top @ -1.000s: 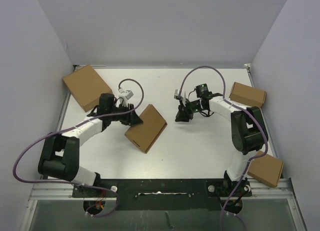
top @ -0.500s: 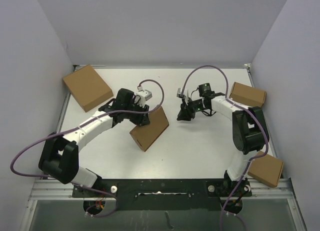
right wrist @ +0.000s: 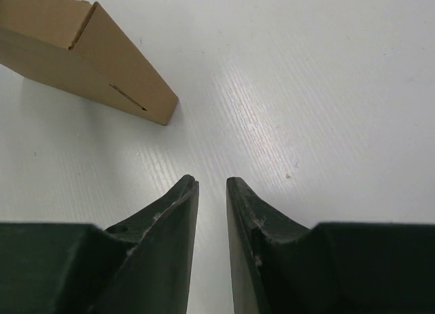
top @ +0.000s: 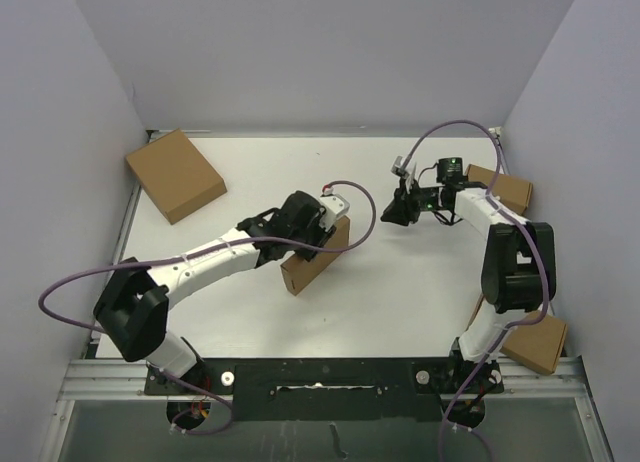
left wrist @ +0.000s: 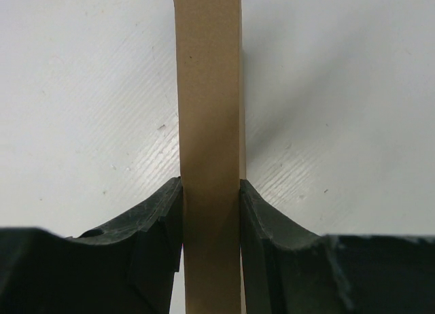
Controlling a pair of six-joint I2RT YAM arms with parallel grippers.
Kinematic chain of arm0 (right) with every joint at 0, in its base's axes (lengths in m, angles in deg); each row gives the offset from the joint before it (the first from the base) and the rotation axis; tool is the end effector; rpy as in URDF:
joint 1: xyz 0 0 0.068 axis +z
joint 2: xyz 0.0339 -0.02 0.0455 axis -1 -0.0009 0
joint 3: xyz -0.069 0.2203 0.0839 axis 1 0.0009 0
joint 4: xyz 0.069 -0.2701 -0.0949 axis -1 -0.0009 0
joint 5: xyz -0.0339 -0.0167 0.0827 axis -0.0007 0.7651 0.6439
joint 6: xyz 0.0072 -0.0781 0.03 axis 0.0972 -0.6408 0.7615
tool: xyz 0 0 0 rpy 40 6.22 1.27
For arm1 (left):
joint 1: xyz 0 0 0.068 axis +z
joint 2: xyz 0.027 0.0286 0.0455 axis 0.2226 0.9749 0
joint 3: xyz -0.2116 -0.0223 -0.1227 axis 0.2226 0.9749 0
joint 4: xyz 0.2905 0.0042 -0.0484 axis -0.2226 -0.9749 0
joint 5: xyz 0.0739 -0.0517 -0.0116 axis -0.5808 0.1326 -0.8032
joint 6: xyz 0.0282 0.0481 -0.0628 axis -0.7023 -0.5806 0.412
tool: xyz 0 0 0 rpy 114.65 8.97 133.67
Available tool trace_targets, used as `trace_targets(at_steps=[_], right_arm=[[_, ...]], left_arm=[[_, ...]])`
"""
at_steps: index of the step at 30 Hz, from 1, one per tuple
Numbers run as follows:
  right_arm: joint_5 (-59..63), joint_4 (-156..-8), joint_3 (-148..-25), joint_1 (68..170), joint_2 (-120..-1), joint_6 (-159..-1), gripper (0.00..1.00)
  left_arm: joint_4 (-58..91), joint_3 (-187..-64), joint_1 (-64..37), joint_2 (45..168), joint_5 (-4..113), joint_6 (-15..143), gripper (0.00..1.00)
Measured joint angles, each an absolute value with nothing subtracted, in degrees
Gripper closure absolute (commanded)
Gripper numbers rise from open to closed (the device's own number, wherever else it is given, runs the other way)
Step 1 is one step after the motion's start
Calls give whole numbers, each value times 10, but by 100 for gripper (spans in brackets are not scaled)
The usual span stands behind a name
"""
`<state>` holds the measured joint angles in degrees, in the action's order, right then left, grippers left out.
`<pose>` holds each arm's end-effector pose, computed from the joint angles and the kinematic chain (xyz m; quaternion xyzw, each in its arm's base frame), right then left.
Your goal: Fold the paper box
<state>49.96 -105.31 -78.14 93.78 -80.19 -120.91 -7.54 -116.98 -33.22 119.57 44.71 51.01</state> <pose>0.3891 0.0868 0.1430 -0.3988 0.7614 0.3671 0.3558 0.2744 -0.2823 0.1807 0.3663 0.8541 -0.1300 0.3455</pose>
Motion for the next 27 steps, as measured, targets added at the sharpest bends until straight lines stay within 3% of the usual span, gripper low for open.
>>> trace_targets(at_steps=[10, 13, 16, 27], right_arm=[[511, -1047, -781, 913, -790, -1194, 74], [511, -1047, -781, 908, -782, -1194, 74], [511, -1047, -777, 897, -767, -1192, 74], [521, -1045, -742, 847, -723, -1178, 73]], left_arm=[[-23, -1188, -375, 1239, 374, 505, 100], [-19, -1194, -374, 1245, 369, 501, 91], [-31, -1212, -368, 1256, 365, 496, 90], [-142, -1398, -223, 1390, 270, 455, 84]])
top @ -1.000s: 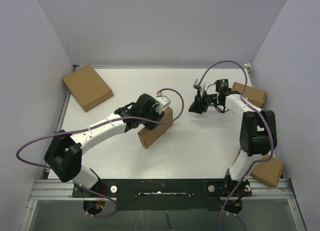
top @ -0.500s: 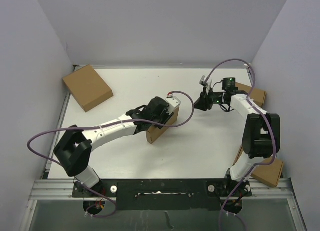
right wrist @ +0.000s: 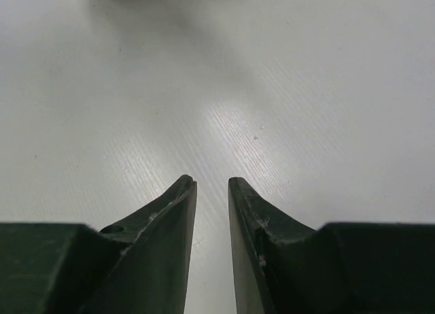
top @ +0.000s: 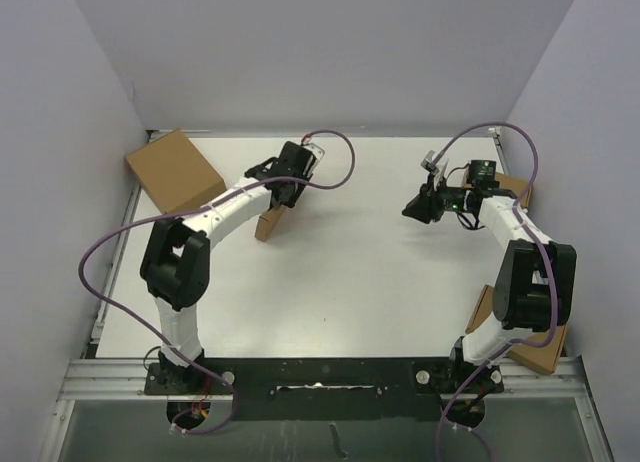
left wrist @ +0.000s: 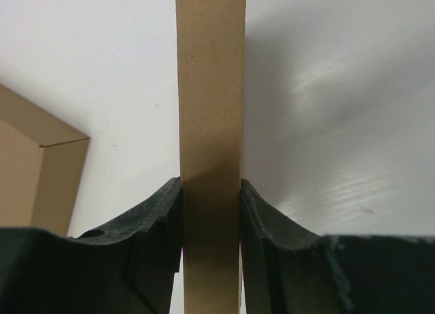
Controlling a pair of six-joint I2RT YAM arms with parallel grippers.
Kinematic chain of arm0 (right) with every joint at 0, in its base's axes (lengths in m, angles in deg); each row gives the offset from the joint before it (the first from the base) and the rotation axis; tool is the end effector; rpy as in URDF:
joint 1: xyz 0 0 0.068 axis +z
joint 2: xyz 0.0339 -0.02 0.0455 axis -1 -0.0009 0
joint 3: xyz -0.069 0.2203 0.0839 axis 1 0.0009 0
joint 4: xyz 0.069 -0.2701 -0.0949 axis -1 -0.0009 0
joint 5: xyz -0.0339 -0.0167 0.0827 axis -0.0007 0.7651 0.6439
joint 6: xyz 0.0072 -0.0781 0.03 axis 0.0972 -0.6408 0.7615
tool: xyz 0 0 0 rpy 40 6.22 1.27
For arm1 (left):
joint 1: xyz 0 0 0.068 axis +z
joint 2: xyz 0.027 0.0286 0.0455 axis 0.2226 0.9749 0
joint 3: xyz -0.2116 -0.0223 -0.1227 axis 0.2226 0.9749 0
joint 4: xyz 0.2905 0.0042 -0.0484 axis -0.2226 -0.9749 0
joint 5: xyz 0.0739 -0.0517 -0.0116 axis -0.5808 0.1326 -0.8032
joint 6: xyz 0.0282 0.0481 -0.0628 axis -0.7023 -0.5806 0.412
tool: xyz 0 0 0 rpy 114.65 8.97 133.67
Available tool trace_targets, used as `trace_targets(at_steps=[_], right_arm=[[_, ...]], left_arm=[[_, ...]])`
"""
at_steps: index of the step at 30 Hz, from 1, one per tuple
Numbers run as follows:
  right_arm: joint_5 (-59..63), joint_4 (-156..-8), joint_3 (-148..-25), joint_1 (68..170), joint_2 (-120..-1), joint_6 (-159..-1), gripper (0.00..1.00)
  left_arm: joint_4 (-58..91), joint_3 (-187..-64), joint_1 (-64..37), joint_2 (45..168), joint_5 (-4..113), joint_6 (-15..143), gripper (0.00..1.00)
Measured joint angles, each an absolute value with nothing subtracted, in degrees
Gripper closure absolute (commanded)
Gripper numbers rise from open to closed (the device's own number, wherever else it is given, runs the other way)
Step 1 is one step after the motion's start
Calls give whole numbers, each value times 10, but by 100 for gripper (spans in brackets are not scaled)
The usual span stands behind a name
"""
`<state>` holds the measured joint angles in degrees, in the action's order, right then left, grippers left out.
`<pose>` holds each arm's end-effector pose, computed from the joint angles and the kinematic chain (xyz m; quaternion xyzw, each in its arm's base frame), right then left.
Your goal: Fold the paper box
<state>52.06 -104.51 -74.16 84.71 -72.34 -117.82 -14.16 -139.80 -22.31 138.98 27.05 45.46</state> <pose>0.3789 0.0276 0.1724 -0.3343 0.7756 0.3474 0.4075 0.3954 -0.2492 0.1841 0.2761 0.8860 0.0681 0.3663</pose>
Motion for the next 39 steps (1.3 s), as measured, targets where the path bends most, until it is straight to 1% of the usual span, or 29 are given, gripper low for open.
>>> trace_targets(at_steps=[2, 8, 10, 12, 13, 16, 20, 23, 26, 28, 30, 33, 35, 36, 37, 38, 39], right_arm=[[521, -1044, -740, 847, -723, -1177, 73], [521, -1042, -738, 846, -723, -1177, 72], [522, -1042, -737, 844, -723, -1177, 72], [522, -1042, -737, 842, -723, -1177, 72], [522, -1042, -737, 842, -723, -1177, 72], [522, -1042, -737, 839, -723, -1177, 72], [522, -1042, -737, 838, -723, -1177, 71], [521, -1047, -737, 835, -723, -1181, 69], [513, -1074, -745, 835, -723, -1183, 66], [498, -1102, -761, 836, -723, -1191, 63], [476, -1120, -777, 836, -717, -1198, 60], [442, -1148, -788, 836, -692, -1213, 53], [418, -1174, -807, 836, -671, -1226, 45], [407, -1185, -819, 836, -663, -1231, 39], [396, -1198, -837, 836, -656, -1236, 34], [386, -1209, -857, 836, -650, -1240, 33], [380, -1216, -875, 835, -647, -1242, 32]], left_arm=[[-160, -1431, -206, 1414, 252, 449, 75], [-197, -1531, -189, 1501, 163, 417, 61], [-210, -1559, -190, 1532, 136, 407, 50], [-230, -1582, -189, 1561, 120, 401, 35], [-240, -1589, -189, 1572, 116, 399, 25], [-281, -1614, -189, 1596, 124, 409, 3], [-309, -1631, -196, 1594, 160, 428, 2], [-306, -1616, -216, 1574, 197, 443, 2], [-286, -1552, -236, 1513, 259, 467, 2], [-259, -1487, -241, 1442, 317, 488, 2], [-220, -1416, -225, 1361, 381, 514, 2], [-148, -1320, -148, 1244, 494, 561, 3], [-91, -1265, -45, 1184, 581, 612, 6], [-65, -1247, 11, 1169, 618, 642, 10], [-42, -1235, 56, 1165, 645, 668, 15], [-16, -1224, 111, 1165, 682, 698, 22], [-2, -1217, 144, 1172, 704, 718, 33]])
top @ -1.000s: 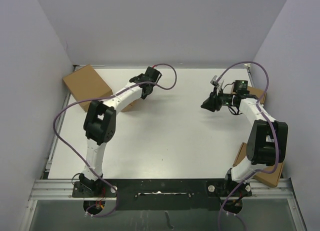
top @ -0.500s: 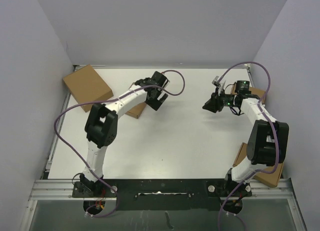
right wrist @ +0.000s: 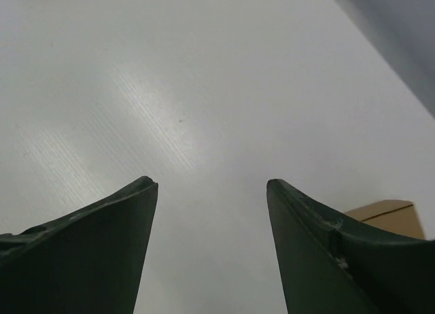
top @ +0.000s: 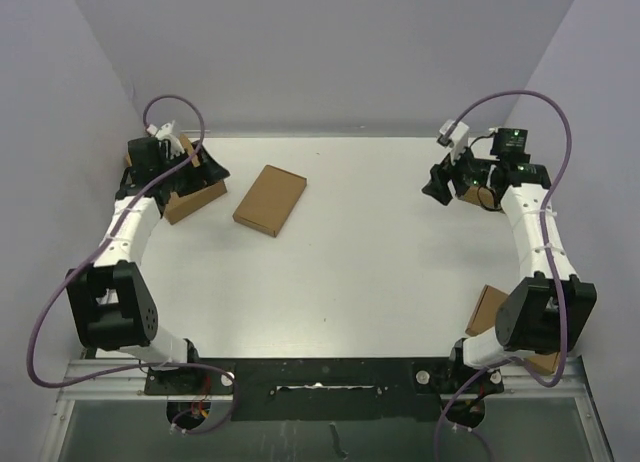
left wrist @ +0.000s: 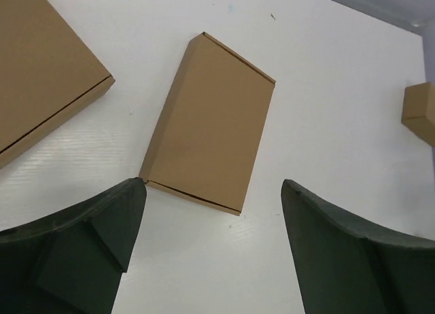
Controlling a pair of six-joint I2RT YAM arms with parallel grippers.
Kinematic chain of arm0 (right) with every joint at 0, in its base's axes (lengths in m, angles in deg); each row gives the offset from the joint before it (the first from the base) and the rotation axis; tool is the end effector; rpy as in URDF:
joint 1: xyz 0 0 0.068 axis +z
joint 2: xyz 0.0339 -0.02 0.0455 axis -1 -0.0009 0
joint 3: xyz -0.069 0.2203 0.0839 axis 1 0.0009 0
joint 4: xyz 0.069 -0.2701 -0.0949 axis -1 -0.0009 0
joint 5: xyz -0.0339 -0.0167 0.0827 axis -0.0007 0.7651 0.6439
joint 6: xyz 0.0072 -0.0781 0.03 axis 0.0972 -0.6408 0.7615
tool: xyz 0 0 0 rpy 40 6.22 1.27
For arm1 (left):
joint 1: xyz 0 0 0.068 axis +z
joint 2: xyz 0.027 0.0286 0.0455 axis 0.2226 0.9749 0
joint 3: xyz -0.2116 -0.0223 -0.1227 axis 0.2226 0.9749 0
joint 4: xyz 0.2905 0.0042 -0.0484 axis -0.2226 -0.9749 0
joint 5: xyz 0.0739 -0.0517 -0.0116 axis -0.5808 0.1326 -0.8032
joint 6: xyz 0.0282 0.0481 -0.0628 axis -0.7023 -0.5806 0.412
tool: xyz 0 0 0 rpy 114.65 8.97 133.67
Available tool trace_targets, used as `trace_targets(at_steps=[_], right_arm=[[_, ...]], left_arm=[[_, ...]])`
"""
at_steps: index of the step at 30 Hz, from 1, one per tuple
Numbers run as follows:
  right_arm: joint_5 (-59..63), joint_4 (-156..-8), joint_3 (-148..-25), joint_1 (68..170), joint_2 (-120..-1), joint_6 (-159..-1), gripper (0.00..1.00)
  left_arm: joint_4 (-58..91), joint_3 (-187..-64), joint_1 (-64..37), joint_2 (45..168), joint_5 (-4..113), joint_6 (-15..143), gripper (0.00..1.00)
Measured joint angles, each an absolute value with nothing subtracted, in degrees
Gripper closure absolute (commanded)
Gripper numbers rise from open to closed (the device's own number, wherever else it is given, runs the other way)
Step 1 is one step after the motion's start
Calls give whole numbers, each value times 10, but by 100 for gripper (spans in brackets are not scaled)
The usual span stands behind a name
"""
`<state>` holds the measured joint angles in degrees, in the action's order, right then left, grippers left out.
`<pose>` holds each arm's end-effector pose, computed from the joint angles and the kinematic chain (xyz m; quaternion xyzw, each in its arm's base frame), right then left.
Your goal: Fold the paper box
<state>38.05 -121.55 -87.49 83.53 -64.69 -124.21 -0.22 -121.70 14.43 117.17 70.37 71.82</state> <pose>0.3747 0.0089 0.2700 -0.3571 0.8032 0.2012 0.4323 0.4080 -0.0191 0.2473 -0.0600 0.8602 -0.2557 0.4372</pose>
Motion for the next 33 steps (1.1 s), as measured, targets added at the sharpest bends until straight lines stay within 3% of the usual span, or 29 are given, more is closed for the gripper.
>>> trace_targets(at_steps=[3, 6, 19, 33], right_arm=[[377, -1235, -939, 832, -636, -1244, 33], [391, -1241, -965, 831, -622, -1235, 33], [429, -1251, -899, 829, -603, -1192, 35], [451, -1208, -823, 829, -597, -1139, 35]], left_arm=[[2, -1224, 191, 1221, 753, 751, 66], [-22, -1256, 180, 1296, 762, 756, 81], [-104, -1338, 136, 1448, 604, 673, 92], [-85, -1336, -30, 1476, 617, 663, 91]])
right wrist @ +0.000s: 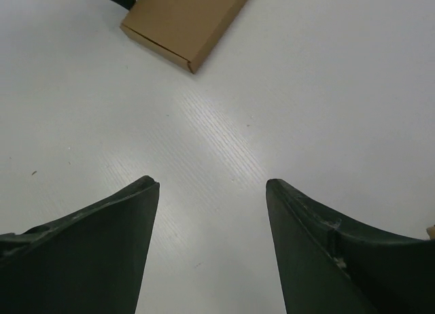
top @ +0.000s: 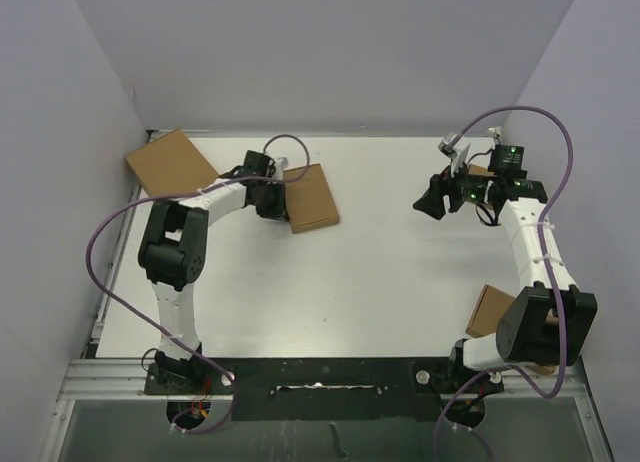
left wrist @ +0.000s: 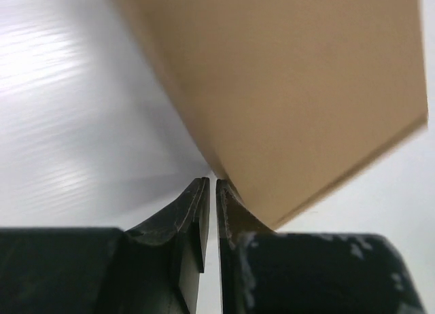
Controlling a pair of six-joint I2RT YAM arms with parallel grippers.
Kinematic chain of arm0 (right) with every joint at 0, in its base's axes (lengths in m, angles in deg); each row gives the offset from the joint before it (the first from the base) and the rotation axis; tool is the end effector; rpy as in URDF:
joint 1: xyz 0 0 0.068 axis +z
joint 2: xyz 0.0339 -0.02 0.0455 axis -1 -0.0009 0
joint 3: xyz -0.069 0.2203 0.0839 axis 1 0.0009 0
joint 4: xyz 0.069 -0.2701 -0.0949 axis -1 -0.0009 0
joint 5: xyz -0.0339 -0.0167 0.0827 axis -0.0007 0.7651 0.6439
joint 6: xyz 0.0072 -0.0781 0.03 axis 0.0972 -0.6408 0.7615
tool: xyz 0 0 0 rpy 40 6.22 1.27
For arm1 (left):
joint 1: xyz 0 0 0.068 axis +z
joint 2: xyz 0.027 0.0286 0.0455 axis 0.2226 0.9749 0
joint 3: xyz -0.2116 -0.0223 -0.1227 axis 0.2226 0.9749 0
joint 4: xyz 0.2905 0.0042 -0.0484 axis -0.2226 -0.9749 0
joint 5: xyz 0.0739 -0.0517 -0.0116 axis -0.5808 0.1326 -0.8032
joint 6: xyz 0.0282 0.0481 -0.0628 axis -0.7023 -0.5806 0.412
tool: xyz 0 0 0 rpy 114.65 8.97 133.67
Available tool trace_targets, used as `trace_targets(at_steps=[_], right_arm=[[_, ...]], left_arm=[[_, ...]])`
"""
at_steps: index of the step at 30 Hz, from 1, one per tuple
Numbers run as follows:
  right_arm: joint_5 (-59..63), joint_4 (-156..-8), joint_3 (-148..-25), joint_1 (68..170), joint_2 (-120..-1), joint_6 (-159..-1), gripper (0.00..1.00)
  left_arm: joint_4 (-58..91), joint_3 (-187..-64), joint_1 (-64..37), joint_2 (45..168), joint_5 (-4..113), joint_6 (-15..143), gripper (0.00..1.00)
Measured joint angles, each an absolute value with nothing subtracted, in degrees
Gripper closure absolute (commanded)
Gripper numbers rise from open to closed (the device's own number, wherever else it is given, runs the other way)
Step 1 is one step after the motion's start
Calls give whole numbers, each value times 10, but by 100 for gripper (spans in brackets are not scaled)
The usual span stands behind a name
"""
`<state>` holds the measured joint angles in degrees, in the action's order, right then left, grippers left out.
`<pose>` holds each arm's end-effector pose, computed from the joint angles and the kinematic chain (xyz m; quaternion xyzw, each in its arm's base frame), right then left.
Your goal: Fold the paper box
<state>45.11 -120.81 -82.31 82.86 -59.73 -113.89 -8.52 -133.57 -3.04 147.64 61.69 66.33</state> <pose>0.3519 0.0135 0.2722 -0.2957 0.8058 0.2881 0.4246 0.4377 -0.1452 0.0849 0.0485 0.9547 -0.1938 0.2206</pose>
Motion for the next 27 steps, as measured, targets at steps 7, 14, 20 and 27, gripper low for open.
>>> trace_targets(at_steps=[7, 14, 20, 27], right_arm=[[453, -1185, -822, 829, -634, -1115, 35], [455, -1172, -822, 829, -692, -1087, 33], [464, -1127, -822, 834, -752, -1018, 18], [410, -1087, -901, 883, -893, -875, 16]], left_arm=[[-40, -1462, -192, 1543, 659, 710, 86], [40, -1509, -231, 1580, 729, 721, 59], [71, -1490, -129, 1579, 740, 726, 37], [73, -1511, -7, 1579, 696, 727, 22]])
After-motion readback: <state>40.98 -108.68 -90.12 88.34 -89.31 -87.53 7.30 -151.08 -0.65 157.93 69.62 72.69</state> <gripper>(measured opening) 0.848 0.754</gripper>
